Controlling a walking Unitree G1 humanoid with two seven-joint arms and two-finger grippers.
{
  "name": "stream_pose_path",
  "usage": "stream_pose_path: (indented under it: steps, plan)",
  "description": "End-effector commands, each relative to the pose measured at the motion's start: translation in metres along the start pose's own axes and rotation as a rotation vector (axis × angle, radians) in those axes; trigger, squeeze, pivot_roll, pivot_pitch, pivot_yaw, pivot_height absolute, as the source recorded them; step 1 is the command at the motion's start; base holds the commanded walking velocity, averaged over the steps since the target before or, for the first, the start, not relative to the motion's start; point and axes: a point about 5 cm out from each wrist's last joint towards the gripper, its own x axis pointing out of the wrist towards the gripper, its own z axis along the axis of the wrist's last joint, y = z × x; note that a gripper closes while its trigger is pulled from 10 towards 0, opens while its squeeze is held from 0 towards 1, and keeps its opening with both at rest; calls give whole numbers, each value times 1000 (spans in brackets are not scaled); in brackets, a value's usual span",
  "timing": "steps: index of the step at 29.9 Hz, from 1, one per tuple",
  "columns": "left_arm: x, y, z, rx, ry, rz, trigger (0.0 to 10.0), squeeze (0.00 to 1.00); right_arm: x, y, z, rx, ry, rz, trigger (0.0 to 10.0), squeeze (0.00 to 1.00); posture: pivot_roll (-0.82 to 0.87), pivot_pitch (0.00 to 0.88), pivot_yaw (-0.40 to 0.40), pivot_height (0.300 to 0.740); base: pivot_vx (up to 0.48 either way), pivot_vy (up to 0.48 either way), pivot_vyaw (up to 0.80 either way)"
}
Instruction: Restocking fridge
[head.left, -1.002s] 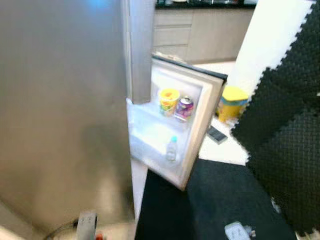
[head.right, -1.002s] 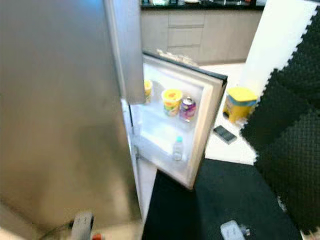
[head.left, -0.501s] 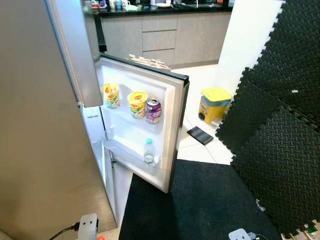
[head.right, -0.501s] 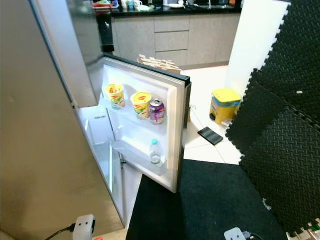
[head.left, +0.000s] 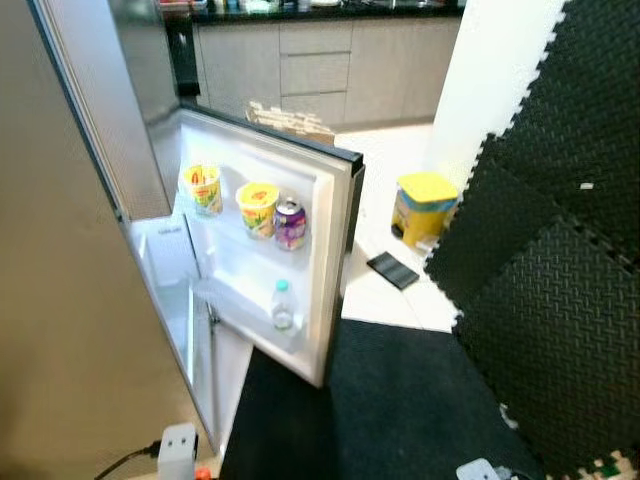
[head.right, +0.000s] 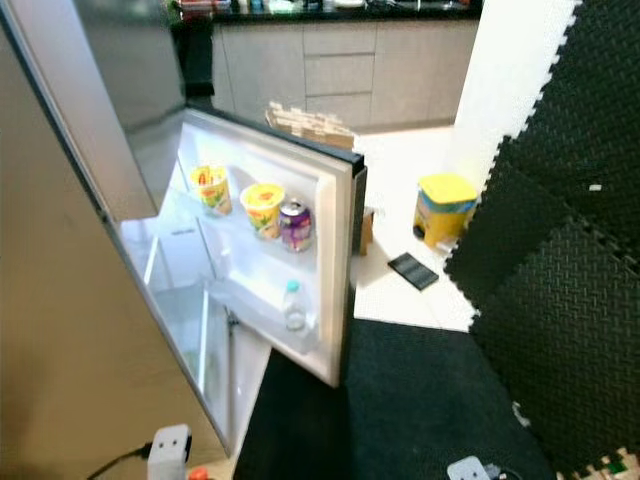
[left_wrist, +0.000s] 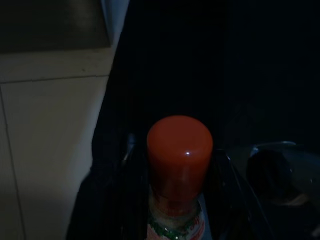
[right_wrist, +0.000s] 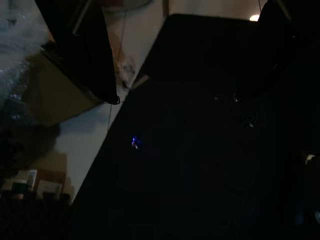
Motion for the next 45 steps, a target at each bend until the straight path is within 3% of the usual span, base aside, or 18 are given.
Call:
stream_pose_path:
  steps: [1,13,27,45]
  plan:
    - [-1,-1,-7,-16,26,1,10000,0,0,-4,-2,7,6,-8,10000,0,-57,0,-19,740,0,0,0]
    - [0,-4,-8,-16,31,-20,10000,0,0,-5,-3,6,14,0,10000,0,-59,0,-24,740,0,0,0]
    - [0,-5,-10,-18,37,-8,10000,0,0,-2,-1,-6,12,10,10000,0,-60,0,-28,740,0,-475,0]
    - [-1,-6,-11,-4,46,-23,10000,0,-1,-3,-8,-16,29,19,10000,0,-62,0,-27,740,0,-44,0]
